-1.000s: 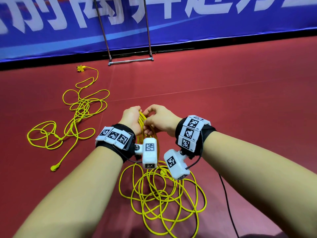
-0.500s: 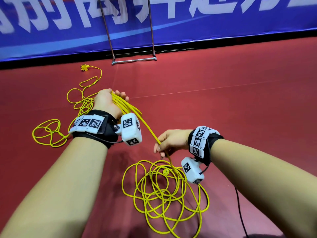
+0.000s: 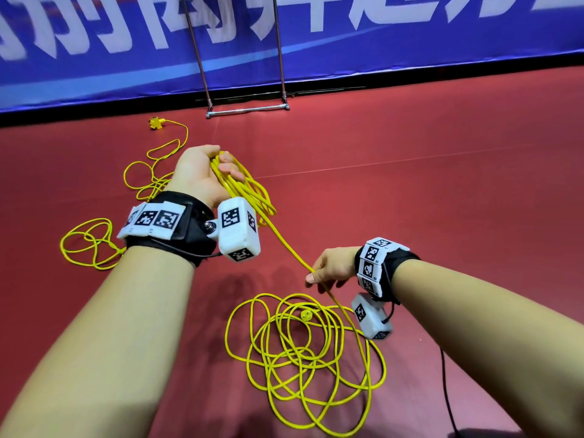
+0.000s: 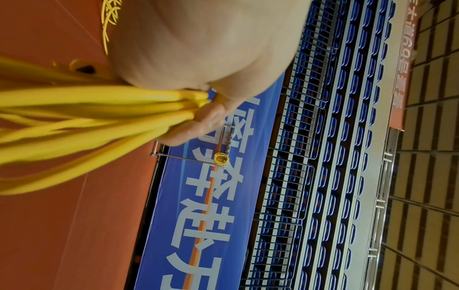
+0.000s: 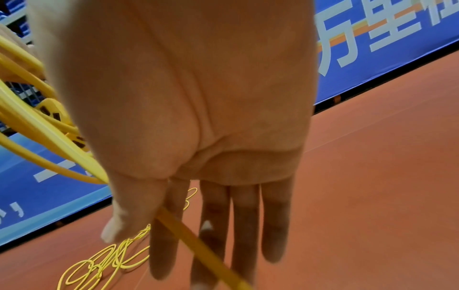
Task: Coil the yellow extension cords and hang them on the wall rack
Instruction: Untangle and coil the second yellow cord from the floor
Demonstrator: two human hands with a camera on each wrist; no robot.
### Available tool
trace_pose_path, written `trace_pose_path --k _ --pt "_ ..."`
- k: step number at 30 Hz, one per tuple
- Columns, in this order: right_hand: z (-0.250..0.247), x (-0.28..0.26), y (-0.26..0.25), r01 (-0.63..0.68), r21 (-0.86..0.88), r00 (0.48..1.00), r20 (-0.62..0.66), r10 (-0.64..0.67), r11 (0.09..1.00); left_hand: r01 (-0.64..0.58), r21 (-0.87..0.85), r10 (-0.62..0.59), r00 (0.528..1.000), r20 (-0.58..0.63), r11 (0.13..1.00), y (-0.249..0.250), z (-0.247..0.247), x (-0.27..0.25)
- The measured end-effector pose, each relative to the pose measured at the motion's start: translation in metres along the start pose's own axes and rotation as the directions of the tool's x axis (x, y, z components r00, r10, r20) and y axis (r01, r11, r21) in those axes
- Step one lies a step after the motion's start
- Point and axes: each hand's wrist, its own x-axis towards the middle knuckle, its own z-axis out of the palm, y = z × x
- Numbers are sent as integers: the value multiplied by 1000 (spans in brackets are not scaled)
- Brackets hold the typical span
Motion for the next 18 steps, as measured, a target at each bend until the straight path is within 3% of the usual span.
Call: trace_pose_path --k 5,9,13,18 --pt "-5 -1 -1 -68 41 983 -168 74 997 26 111 -29 999 26 993 -8 10 -7" --pt "-19 1 -1 -139 21 909 -394 136 990 67 213 -81 995 61 975 -16 16 -10" --pt "-26 9 3 -116 274 872 -433 230 955 93 309 -120 990 70 947 -23 20 -13" --pt "-28 3 -9 13 655 877 -371 306 756 118 469 -184 978 97 876 -34 24 -15"
